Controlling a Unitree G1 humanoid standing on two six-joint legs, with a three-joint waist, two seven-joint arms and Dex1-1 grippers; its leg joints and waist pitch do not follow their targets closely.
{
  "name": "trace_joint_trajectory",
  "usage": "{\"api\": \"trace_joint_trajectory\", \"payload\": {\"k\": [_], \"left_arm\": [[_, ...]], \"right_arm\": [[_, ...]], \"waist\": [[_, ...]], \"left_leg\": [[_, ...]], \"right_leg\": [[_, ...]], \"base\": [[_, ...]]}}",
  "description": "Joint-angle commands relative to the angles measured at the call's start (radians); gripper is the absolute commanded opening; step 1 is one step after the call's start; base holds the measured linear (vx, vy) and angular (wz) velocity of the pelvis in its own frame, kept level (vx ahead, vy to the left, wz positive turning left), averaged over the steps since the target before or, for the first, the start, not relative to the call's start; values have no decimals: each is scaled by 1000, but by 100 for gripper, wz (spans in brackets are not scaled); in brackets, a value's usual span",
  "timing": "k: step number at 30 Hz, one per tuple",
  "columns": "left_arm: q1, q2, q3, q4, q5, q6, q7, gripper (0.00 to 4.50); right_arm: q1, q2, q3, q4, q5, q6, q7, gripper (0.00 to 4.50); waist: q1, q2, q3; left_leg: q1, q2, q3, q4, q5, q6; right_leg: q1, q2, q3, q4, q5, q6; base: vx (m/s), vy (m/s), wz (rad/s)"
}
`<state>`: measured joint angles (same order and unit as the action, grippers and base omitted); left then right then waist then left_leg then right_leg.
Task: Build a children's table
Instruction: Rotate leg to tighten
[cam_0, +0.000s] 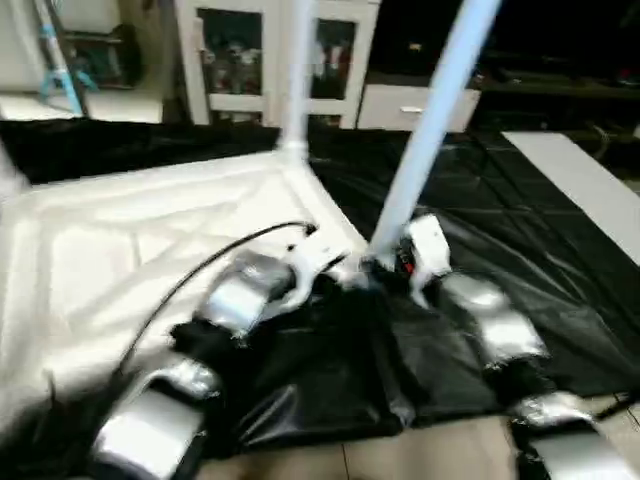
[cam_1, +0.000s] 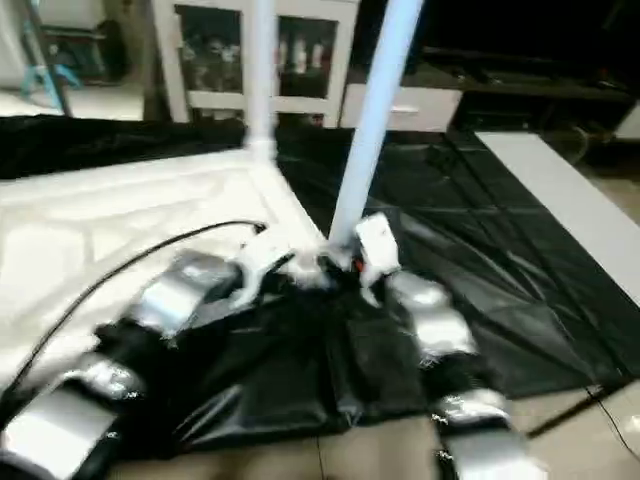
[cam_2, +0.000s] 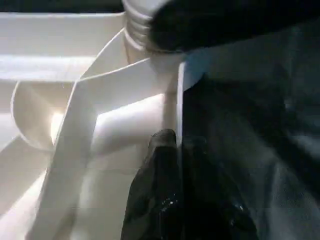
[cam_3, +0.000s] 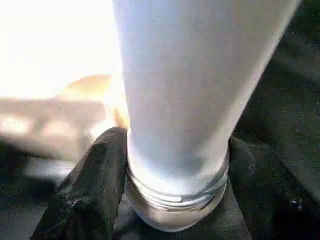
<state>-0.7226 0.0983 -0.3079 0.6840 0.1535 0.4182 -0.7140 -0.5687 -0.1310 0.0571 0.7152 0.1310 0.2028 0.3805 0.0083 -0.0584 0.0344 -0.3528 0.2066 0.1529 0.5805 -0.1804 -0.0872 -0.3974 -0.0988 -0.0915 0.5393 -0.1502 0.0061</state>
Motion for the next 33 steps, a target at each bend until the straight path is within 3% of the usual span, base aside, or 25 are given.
{"api": "trace_joint_trajectory", "payload": {"k": [1, 4, 7, 10, 12, 14, 16, 17, 19, 21, 22, 25, 26, 27, 29, 30, 31, 33], "left_arm": [[-35, -65, 14, 24, 4, -54, 93, 0], [-48, -87, 7, 39, 15, -74, 121, 0], [-57, -87, 9, 54, 19, -81, 131, 0], [-56, -69, 4, 58, 20, -104, 127, 0], [-52, -56, 0, 59, 19, -123, 108, 0], [-46, -44, -6, 60, 22, -150, 83, 0], [-37, -33, -8, 59, 18, -159, 56, 0], [-31, -22, -19, 57, 18, -178, 24, 0], [-26, -12, -28, 55, 19, -185, -3, 0], [-4, 23, -53, 38, 20, -181, -83, 0], [10, 41, -63, 23, 14, -176, -125, 0], [45, 88, -90, -28, -9, -186, -251, 0], [62, 113, -104, -59, -23, -206, -319, 0], [84, 146, -120, -100, -45, -220, -405, 0], [100, 178, -135, -137, -63, -227, -478, 0], [106, 191, -142, -151, -69, -233, -506, 0], [106, 204, -148, -154, -64, -236, -519, 0], [103, 217, -153, -153, -54, -243, -526, 0]], "right_arm": [[-2, 62, -7, 94, -35, 36, -165, 267], [-24, 105, 20, 109, -63, -28, -178, 267], [-45, 119, -2, 132, -40, -80, -157, 267], [-45, 113, -31, 115, -12, -130, -112, 267], [-26, 105, -64, 64, 50, -126, -17, 337], [-2, 86, -76, 8, 82, -126, 38, 337], [20, 52, -65, -31, 82, -141, 83, 366], [29, 31, -62, -52, 84, -141, 104, 378], [36, 14, -62, -66, 84, -139, 119, 385], [50, -52, -52, -105, 64, -130, 165, 406], [60, -89, -44, -131, 57, -118, 210, 406], [87, -184, -3, -193, 48, -91, 356, 426], [105, -233, 27, -225, 44, -81, 442, 435], [132, -297, 69, -270, 38, -83, 558, 444], [155, -345, 100, -306, 38, -89, 647, 444], [163, -359, 109, -318, 40, -89, 674, 444], [170, -375, 120, -330, 50, -81, 707, 444], [181, -397, 138, -354, 72, -55, 767, 444]], "waist": [[-13, 11, -43], [-14, 12, -39], [-16, 15, -37], [-13, 13, -35], [-10, 12, -34], [1, 9, -35], [9, 8, -40], [12, 13, -41], [22, 7, -42], [28, 11, -40], [35, 11, -40], [47, 9, -41], [51, 12, -42], [58, 7, -39], [67, 6, -43], [66, 6, -45], [68, 4, -46], [76, 9, -55]], "left_leg": [[9, 14, -18, -87, -535, -14], [21, 11, -15, -84, -571, -2], [19, 14, -16, -87, -592, 4], [24, 12, -13, -84, -588, 5], [22, 11, -10, -83, -572, 18], [20, 11, -4, -83, -527, 29], [3, 14, -2, -88, -460, 34], [4, 16, -1, -89, -446, 34], [-3, 16, 6, -89, -398, 42], [-5, 16, 8, -90, -381, 43], [5, 17, 13, -86, -383, 42], [8, 22, 23, -85, -355, 49], [10, 21, 23, -85, -349, 51], [8, 22, 26, -84, -349, 61], [19, 27, 33, -80, -340, 68], [17, 27, 36, -77, -311, 76], [5, 25, 35, -76, -275, 81], [5, 25, 35, -71, -191, 100]], "right_leg": [[31, -42, -3, -86, -577, -72], [26, -43, -16, -103, -595, -62], [33, -49, -32, -106, -595, -48], [26, -54, -32, -108, -602, -53], [28, -56, -30, -111, -607, -52], [27, -59, -20, -105, -589, -64], [35, -61, -8, -89, -540, -88], [34, -61, -4, -84, -519, -99], [36, -60, 5, -73, -466, -123], [35, -58, 8, -69, -463, -129], [29, -59, 11, -71, -461, -134], [29, -56, 20, -58, -402, -161], [28, -54, 22, -54, -390, -165], [28, -52, 27, -53, -387, -168], [21, -52, 39, -45, -354, -188], [19, -47, 44, -33, -294, -216], [28, -46, 45, -21, -252, -227], [35, -44, 45, -7, -156, -247]], "base": [[0, 0, 0], [0, 0, 0], [0, 0, 0], [0, 0, 0], [0, 0, 0], [0, 0, 0], [0, 0, 0], [0, 0, 0], [0, 0, 0], [0, 0, 0], [0, 0, 0], [0, 0, 0], [0, 0, 0], [57, -30, 13], [73, -30, 21], [72, -26, 18], [61, -18, 7], [56, -12, 5]]}}
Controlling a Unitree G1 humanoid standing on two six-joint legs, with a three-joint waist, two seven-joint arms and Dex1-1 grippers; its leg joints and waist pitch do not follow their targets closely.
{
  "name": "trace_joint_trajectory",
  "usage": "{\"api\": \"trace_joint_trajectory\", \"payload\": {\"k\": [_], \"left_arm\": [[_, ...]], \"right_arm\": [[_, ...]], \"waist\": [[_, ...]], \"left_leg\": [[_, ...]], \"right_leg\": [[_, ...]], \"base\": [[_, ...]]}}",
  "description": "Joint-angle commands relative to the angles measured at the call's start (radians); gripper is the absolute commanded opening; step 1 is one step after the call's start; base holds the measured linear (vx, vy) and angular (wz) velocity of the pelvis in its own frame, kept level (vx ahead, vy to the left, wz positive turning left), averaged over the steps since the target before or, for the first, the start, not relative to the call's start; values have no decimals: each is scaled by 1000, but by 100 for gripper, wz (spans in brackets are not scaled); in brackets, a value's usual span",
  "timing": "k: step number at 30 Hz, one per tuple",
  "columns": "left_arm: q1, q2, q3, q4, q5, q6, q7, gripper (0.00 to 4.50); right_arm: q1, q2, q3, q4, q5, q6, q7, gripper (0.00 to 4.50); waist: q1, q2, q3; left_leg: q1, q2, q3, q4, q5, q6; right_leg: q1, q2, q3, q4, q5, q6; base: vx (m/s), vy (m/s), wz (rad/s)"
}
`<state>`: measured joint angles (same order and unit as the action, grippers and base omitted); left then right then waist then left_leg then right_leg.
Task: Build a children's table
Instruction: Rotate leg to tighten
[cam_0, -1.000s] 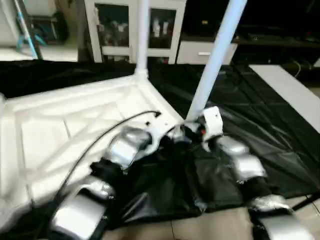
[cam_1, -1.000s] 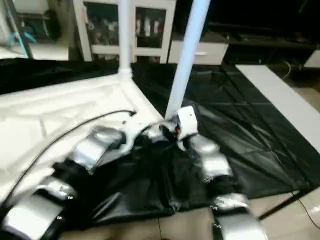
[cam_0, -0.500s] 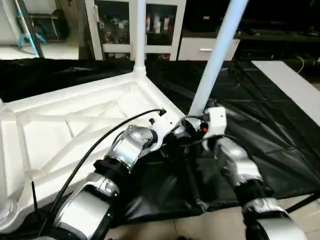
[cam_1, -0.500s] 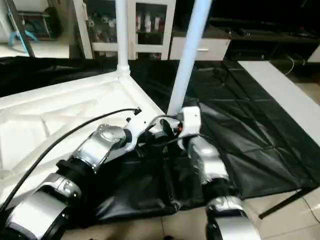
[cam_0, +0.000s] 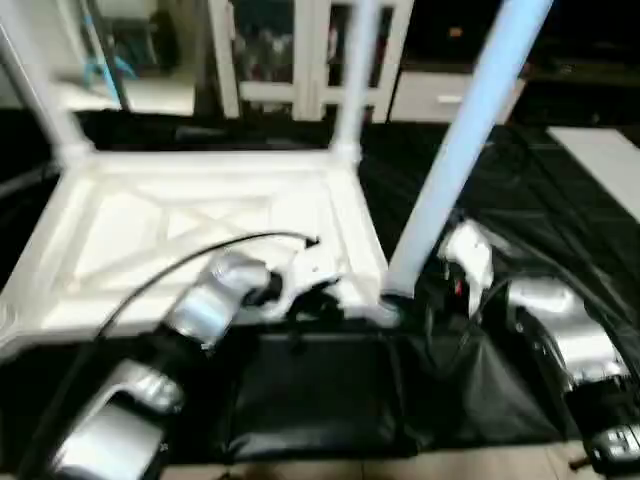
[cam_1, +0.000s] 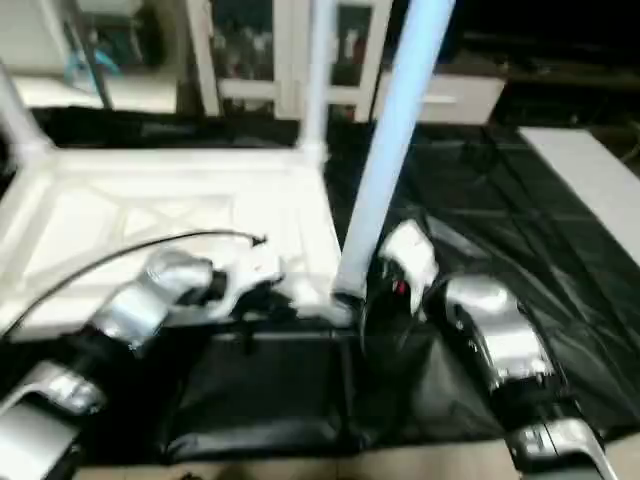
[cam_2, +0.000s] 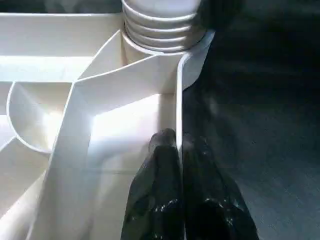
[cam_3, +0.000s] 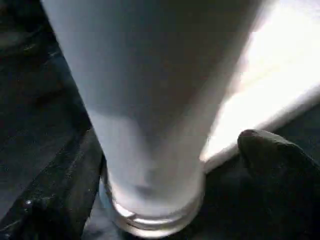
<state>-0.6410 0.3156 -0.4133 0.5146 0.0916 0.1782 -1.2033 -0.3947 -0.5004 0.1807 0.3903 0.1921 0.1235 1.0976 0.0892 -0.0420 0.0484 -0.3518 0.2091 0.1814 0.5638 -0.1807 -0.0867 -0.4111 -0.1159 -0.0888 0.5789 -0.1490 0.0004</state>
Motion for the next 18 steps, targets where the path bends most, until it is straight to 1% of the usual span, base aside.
{"api": "trace_joint_trajectory", "payload": {"k": [1, 2, 3, 4, 5, 7, 8, 9, 11, 12, 13, 15, 16, 18], "left_arm": [[21, 4, -48, 15, 11, -4, -39, 0], [22, 11, -48, 10, 10, 4, -49, 0], [23, 15, -46, 5, 8, 8, -56, 0], [25, 21, -45, -6, 0, 20, -70, 0], [26, 24, -46, -12, -4, 25, -77, 0], [30, 34, -50, -28, -8, 34, -97, 0], [32, 35, -50, -31, -9, 36, -98, 0], [33, 36, -51, -35, -10, 37, -103, 0], [35, 38, -52, -38, -10, 38, -106, 0], [36, 40, -52, -42, -12, 43, -111, 0], [40, 44, -53, -51, -14, 50, -116, 0], [43, 47, -54, -56, -15, 53, -118, 0], [44, 50, -54, -58, -14, 54, -120, 0], [46, 53, -55, -62, -14, 57, -122, 0]], "right_arm": [[11, -35, 20, -38, 19, 34, 68, 444], [17, -48, 36, -55, 20, 40, 97, 444], [20, -54, 46, -65, 19, 45, 114, 444], [24, -59, 62, -76, 15, 43, 134, 444], [25, -61, 67, -80, 13, 42, 142, 444], [16, -53, 82, -62, -15, 14, 145, 444], [13, -48, 82, -55, -20, 6, 142, 444], [11, -44, 81, -51, -21, 2, 141, 444], [8, -41, 80, -48, -22, -2, 140, 444], [6, -40, 79, -48, -19, -1, 142, 444], [4, -43, 80, -51, -14, 3, 153, 419], [3, -48, 80, -53, -11, 5, 160, 419], [2, -50, 80, -51, -10, 4, 164, 419], [0, -51, 75, -47, -6, 3, 171, 394]], "waist": [[0, -10, -68], [1, -10, -68], [2, -11, -68], [1, -13, -66], [2, -12, -65], [0, -13, -61], [1, -12, -61], [0, -14, -61], [-1, -14, -62], [-2, -15, -63], [-2, -17, -64], [-1, -16, -64], [-1, -18, -65], [-1, -18, -66]], "left_leg": [[5, 23, 9, -51, -158, 115], [3, 22, 9, -50, -147, 119], [-1, 22, 8, -50, -141, 121], [-2, 22, 7, -52, -150, 116], [-1, 22, 6, -53, -159, 110], [-1, 23, 5, -57, -212, 83], [0, 24, 4, -58, -221, 72], [1, 24, 4, -60, -235, 60], [1, 24, 2, -60, -237, 52], [1, 23, 2, -59, -231, 51], [1, 23, 2, -59, -220, 54], [0, 23, 2, -58, -214, 57], [1, 22, 3, -56, -200, 63], [0, 21, 4, -54, -182, 70]], "right_leg": [[49, -25, 42, -40, -108, -259], [51, -26, 43, -38, -95, -264], [56, -27, 42, -36, -95, -266], [56, -29, 41, -39, -122, -260], [56, -30, 41, -41, -142, -256], [53, -33, 42, -52, -240, -227], [53, -34, 42, -53, -260, -220], [51, -33, 42, -56, -281, -210], [51, -31, 43, -55, -278, -204], [51, -30, 43, -53, -262, -205], [52, -29, 43, -50, -242, -209], [53, -29, 44, -48, -230, -213], [53, -29, 45, -47, -216, -218], [54, -27, 46, -43, -191, -226]], "base": [[0, 0, 0], [0, 0, 0], [0, 0, 0], [0, 0, 0], [0, 0, 0], [0, 0, 0], [0, 0, 0], [0, 0, 0], [0, 0, 0], [0, 0, 0], [0, 0, 0], [0, 0, 0], [0, 0, 0], [0, 0, 0]]}}
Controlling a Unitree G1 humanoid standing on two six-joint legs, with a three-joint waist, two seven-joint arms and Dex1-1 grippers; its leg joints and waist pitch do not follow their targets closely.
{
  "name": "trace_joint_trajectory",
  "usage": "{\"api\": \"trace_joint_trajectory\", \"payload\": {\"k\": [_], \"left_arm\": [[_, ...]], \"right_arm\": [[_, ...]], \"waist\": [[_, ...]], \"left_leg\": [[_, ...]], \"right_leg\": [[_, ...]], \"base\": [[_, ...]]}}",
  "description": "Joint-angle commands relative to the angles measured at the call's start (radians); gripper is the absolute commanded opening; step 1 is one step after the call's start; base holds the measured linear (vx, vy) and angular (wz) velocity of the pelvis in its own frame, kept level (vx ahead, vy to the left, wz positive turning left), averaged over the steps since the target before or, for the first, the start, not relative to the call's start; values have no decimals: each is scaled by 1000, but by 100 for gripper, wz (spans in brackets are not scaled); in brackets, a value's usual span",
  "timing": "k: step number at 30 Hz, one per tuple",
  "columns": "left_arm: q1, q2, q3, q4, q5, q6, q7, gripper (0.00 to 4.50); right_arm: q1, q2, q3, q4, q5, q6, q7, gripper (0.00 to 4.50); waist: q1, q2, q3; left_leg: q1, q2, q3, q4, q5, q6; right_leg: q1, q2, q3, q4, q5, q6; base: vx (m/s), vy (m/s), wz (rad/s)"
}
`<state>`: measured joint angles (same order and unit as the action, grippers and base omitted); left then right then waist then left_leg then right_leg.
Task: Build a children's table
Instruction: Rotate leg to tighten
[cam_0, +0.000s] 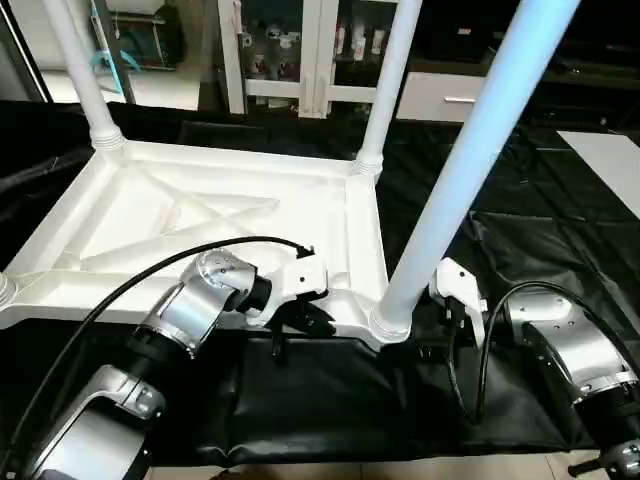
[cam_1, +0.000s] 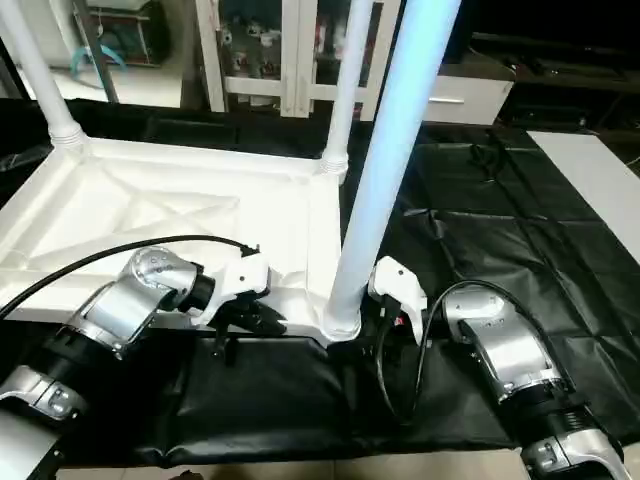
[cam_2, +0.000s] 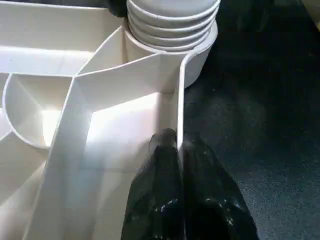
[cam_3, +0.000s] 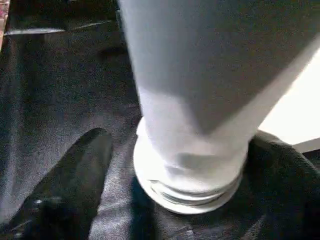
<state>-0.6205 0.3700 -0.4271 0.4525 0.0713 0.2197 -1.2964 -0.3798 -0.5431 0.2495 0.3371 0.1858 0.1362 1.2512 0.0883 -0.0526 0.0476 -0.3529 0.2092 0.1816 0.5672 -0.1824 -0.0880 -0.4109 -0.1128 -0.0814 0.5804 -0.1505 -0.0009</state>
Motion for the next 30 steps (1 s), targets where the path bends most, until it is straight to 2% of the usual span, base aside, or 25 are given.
{"api": "trace_joint_trajectory", "payload": {"k": [1, 10, 17, 20, 23, 24, 25, 26, 27, 28, 29, 30], "left_arm": [[25, 0, -41, 0, 6, 17, -30, 0], [30, -1, -48, -7, 9, 29, -27, 0], [32, -2, -51, -7, 13, 30, -24, 0], [27, -25, -34, -3, 7, 43, 17, 0], [12, -66, -10, 18, 5, 76, 84, 0], [-4, -101, 8, 39, 8, 99, 144, 0], [-24, -144, 32, 67, 11, 127, 222, 0], [-32, -160, 41, 79, 12, 134, 251, 0], [-63, -221, 74, 124, 15, 171, 364, 0], [-70, -235, 81, 134, 16, 182, 390, 0], [-76, -248, 87, 143, 18, 192, 416, 0], [-83, -262, 94, 152, 21, 201, 446, 0]], "right_arm": [[-16, -7, 4, 7, 3, -9, 20, 379], [-10, -16, -1, 15, 4, -14, 47, 294], [-5, 0, 2, 29, -4, -24, 35, 272], [-28, 70, -38, 102, -19, -13, -110, 269], [-52, 122, -60, 168, -46, 28, -253, 269], [-61, 157, -69, 206, -62, 51, -342, 268], [-67, 199, -81, 236, -68, 66, -422, 268], [-70, 215, -84, 244, -73, 72, -455, 267], [-83, 277, -99, 278, -90, 92, -591, 267], [-86, 292, -104, 285, -91, 97, -622, 267], [-91, 308, -108, 295, -96, 99, -657, 267], [-98, 325, -112, 307, -104, 97, -699, 266]], "waist": [[0, -8, -66], [1, -11, -64], [1, -12, -65], [0, -10, -64], [-17, -12, -59], [-25, -15, -59], [-36, -15, -58], [-38, -15, -57], [-43, -16, -58], [-48, -16, -57], [-51, -17, -58], [-53, -12, -60]], "left_leg": [[1, 21, 4, -56, -172, 75], [3, 20, 4, -56, -191, 72], [2, 18, 5, -54, -185, 74], [1, 18, 4, -55, -199, 65], [-2, 14, -3, -65, -290, 17], [-2, 13, -6, -65, -314, 2], [-2, 11, -9, -66, -340, -10], [0, 10, -12, -64, -353, -15], [2, 9, -15, -63, -373, -18], [7, 7, -17, -62, -394, -20], [6, 5, -17, -61, -401, -19], [4, 7, -19, -62, -395, -15]], "right_leg": [[55, -30, 38, -44, -178, -229], [52, -28, 44, -47, -225, -220], [52, -27, 45, -46, -228, -215], [50, -28, 44, -49, -249, -211], [48, -25, 39, -63, -385, -166], [48, -24, 37, -66, -432, -145], [43, -24, 37, -71, -475, -129], [41, -25, 34, -75, -501, -121], [40, -27, 31, -83, -535, -106], [34, -25, 26, -89, -565, -95], [34, -25, 25, -91, -575, -90], [38, -27, 25, -92, -562, -89]], "base": [[0, 0, 0], [0, 0, 0], [0, 0, 0], [0, 0, 0], [0, 0, 0], [0, 0, 0], [-71, 9, -8], [0, 0, 0], [0, 0, 0], [0, 0, 0], [0, 0, 0], [0, 0, 0]]}}
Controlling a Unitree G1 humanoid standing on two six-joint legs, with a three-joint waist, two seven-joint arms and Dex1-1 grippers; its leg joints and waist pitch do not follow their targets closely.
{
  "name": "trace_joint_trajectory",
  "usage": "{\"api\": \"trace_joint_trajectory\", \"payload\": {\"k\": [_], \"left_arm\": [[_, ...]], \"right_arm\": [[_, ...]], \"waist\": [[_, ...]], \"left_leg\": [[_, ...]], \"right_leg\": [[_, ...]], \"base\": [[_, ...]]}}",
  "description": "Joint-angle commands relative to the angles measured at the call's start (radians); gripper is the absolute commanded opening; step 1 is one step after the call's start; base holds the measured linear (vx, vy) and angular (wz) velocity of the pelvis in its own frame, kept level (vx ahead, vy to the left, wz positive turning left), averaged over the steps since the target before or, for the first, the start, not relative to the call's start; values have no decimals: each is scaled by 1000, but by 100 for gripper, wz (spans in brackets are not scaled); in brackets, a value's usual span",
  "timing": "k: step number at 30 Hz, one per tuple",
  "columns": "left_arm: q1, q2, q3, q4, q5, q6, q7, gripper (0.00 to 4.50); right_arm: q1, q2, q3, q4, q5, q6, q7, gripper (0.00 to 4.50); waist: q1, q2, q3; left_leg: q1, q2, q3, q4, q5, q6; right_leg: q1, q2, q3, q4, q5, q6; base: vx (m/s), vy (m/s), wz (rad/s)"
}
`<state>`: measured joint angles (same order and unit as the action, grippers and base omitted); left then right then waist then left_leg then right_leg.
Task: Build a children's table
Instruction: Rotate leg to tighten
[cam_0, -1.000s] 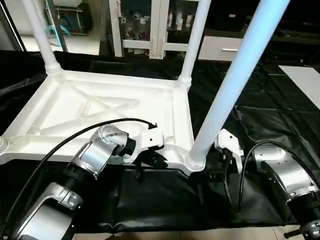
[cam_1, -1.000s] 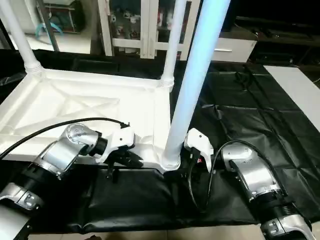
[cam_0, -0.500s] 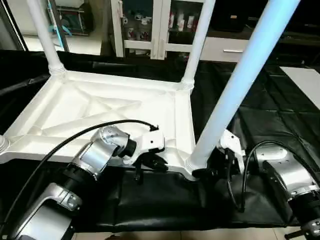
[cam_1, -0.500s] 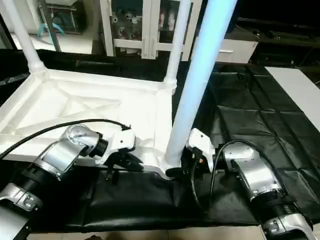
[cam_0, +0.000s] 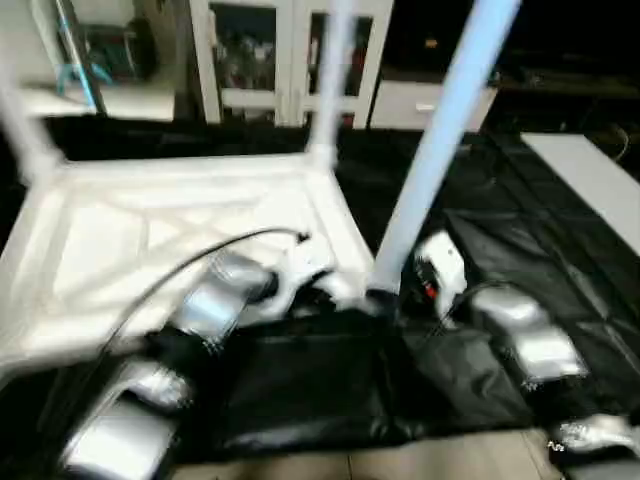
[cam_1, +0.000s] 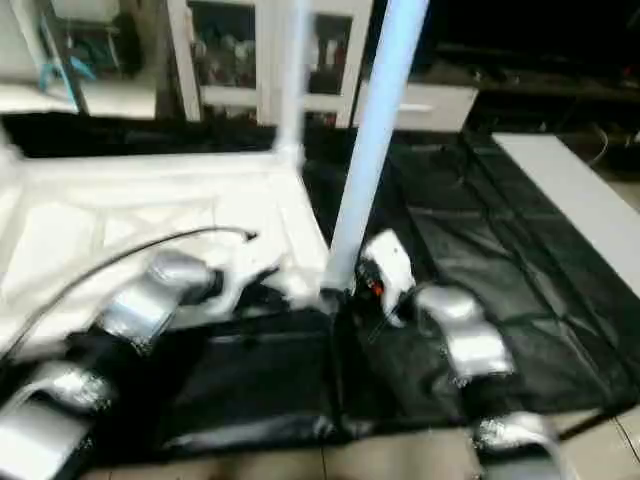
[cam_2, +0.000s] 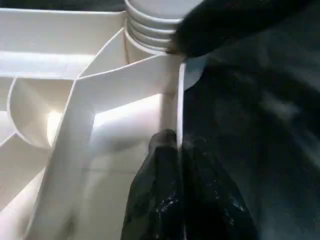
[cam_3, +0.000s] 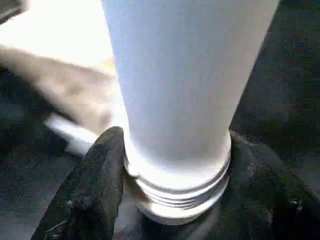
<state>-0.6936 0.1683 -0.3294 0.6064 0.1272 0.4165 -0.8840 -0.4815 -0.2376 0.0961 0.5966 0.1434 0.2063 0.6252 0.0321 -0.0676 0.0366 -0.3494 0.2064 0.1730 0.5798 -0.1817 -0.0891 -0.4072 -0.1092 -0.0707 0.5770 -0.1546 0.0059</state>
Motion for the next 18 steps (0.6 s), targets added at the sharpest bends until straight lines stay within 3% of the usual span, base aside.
{"api": "trace_joint_trajectory", "payload": {"k": [1, 4, 6, 8, 9, 14, 15, 17, 18], "left_arm": [[-17, -75, 2, 9, -30, 10, 68, 0], [-47, -138, 14, 58, 1, -26, 204, 0], [-55, -152, 8, 69, 16, -42, 225, 0], [-69, -164, 6, 85, 29, -54, 236, 0], [-70, -163, 6, 86, 30, -55, 239, 0], [-62, -136, 4, 87, 33, -70, 228, 0], [-59, -128, 4, 90, 33, -77, 224, 0], [-52, -110, 9, 88, 31, -86, 206, 0], [-46, -98, 6, 83, 30, -95, 181, 0]], "right_arm": [[-3, 36, 37, 62, -71, 20, -121, 266], [-52, 143, 20, 151, -117, -41, -357, 266], [-65, 178, 30, 175, -126, -60, -389, 266], [-77, 203, 53, 189, -161, -122, -399, 266], [-80, 207, 44, 190, -156, -127, -410, 266], [-83, 197, -7, 175, -75, -172, -298, 266], [-73, 186, -15, 155, -52, -184, -250, 322], [-45, 155, -30, 111, -5, -197, -140, 322], [-31, 130, -38, 89, 10, -199, -100, 343]], "waist": [[1, 2, -49], [-7, 7, -49], [-5, 6, -53], [0, 3, -51], [2, 5, -52], [9, 5, -54], [10, 5, -54], [13, 4, -55], [17, 3, -55]], "left_leg": [[1, 9, -10, -76, -400, -8], [1, 5, -10, -76, -417, -13], [-3, 6, -12, -77, -406, -10], [2, 7, -5, -76, -409, 3], [0, 6, -5, -77, -397, 9], [-5, 9, 0, -78, -349, 27], [-5, 9, 1, -78, -348, 35], [-4, 11, 3, -76, -336, 46], [-5, 12, 5, -76, -321, 55]], "right_leg": [[30, -28, 13, -91, -543, -95], [24, -26, 13, -93, -538, -95], [30, -26, 14, -89, -511, -95], [23, -24, 17, -89, -478, -103], [27, -25, 19, -85, -459, -109], [33, -24, 25, -74, -367, -140], [36, -23, 24, -73, -353, -147], [37, -24, 26, -71, -324, -160], [39, -24, 27, -70, -304, -169]], "base": [[0, 0, 0], [0, 0, 0], [0, 0, 0], [0, 0, 0], [0, 0, 0], [0, 0, 0], [0, 0, 0], [0, 0, 0], [0, 0, 0]]}}
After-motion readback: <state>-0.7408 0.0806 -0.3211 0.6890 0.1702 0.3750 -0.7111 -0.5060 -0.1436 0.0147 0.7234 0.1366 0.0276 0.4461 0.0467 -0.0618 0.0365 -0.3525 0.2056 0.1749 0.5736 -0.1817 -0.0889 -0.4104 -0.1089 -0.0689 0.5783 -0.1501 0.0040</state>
